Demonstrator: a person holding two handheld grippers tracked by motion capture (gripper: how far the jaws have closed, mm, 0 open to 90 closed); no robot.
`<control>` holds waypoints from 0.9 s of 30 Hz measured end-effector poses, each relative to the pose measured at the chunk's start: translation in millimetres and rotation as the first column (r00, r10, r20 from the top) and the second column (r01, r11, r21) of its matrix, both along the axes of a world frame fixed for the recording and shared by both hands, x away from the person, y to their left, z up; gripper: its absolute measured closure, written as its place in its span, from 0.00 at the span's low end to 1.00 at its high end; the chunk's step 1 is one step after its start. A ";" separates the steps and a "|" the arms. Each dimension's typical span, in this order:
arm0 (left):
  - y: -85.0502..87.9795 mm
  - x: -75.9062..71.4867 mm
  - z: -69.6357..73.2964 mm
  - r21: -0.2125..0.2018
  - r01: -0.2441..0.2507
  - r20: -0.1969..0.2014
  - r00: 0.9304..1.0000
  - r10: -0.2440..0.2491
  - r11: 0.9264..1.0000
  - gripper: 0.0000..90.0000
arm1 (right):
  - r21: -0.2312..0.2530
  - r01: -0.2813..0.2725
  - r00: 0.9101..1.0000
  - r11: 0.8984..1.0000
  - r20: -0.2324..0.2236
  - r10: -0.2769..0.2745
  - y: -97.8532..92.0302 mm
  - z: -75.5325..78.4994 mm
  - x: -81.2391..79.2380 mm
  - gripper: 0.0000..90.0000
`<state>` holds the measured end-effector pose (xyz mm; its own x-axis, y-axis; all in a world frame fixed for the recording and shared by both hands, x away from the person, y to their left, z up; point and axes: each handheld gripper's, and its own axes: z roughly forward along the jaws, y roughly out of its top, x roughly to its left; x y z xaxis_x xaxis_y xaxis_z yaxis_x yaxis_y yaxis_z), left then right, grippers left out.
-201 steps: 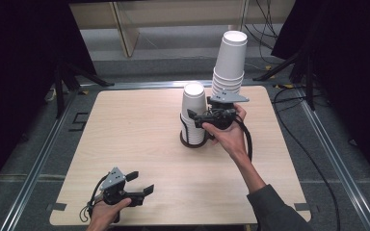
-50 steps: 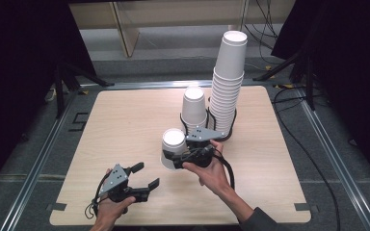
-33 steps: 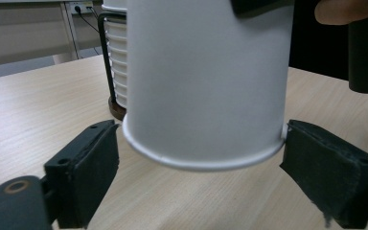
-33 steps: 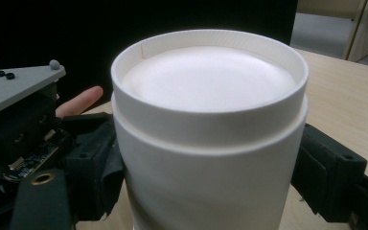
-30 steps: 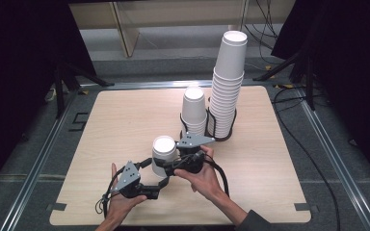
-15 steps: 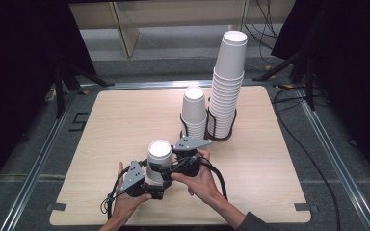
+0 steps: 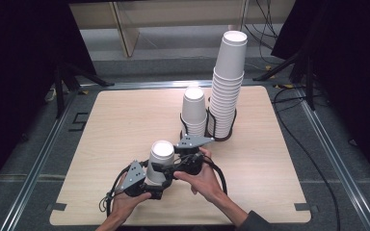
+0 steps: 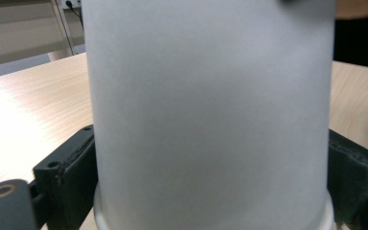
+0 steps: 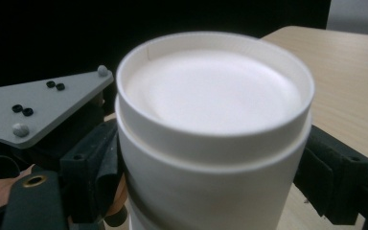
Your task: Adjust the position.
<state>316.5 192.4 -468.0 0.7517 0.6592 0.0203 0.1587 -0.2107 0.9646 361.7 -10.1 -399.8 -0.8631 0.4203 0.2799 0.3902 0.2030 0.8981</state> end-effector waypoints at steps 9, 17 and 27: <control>6.3 -4.5 10.6 0.153 0.067 0.022 0.997 -0.072 0.986 0.11 | -0.076 -0.115 0.993 0.990 0.019 0.117 -18.4 21.0 2.9 0.18; 4.6 -8.0 12.2 0.305 0.130 0.015 0.990 -0.142 0.943 0.12 | -0.165 -0.182 0.983 0.969 -0.014 0.183 -27.0 21.8 3.0 0.18; -0.3 -11.6 10.3 0.427 0.172 0.026 0.979 -0.202 0.888 0.12 | -0.223 -0.234 0.972 0.946 -0.083 0.221 -21.7 12.5 -0.5 0.19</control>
<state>305.0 192.1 -457.7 0.8470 0.4253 0.3190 0.0141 -0.6178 0.7862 361.3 -31.8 -387.3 -0.9289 0.2730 0.2502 0.3582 0.4906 0.7944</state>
